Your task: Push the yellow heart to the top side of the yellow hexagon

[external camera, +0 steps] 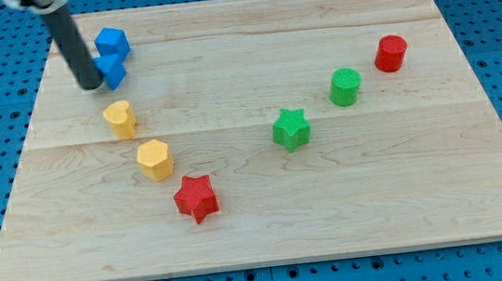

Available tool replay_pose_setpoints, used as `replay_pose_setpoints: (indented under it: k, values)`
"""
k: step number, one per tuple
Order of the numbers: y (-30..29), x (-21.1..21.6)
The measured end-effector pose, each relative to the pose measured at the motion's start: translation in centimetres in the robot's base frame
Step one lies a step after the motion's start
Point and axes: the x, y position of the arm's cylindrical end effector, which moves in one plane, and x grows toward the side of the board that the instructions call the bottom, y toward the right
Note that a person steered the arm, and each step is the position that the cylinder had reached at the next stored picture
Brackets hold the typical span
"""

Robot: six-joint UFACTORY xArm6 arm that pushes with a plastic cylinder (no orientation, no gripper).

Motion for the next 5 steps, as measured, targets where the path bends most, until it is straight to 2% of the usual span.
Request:
replay_pose_setpoints:
  k: [1, 2, 3, 4, 5]
  values:
    - [0.1, -1.7]
    - [-0.2, 4.0]
    - [3.8, 10.3]
    - [4.5, 10.4]
    - [0.0, 11.5]
